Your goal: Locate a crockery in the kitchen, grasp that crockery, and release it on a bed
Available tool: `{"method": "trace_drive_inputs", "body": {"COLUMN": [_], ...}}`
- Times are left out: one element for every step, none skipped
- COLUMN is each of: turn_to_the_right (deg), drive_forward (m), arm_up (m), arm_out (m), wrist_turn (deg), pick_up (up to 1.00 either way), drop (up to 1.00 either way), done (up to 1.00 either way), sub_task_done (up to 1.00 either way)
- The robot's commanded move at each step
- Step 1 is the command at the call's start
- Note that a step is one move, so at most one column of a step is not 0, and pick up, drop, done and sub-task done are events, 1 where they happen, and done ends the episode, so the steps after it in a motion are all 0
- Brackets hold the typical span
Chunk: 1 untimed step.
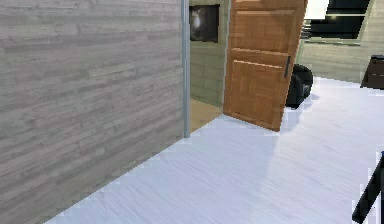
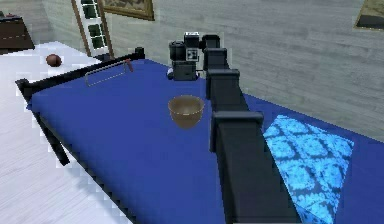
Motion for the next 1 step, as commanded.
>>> {"method": "trace_drive_inputs", "body": {"turn_to_the_right": [0.0], "drive_forward": [0.00], "arm_up": [0.00], "arm_out": [0.00], "wrist_turn": [0.0], "pick_up": [0.00], "drop": [0.00], "done": [1.00], "sub_task_done": [0.00]}}
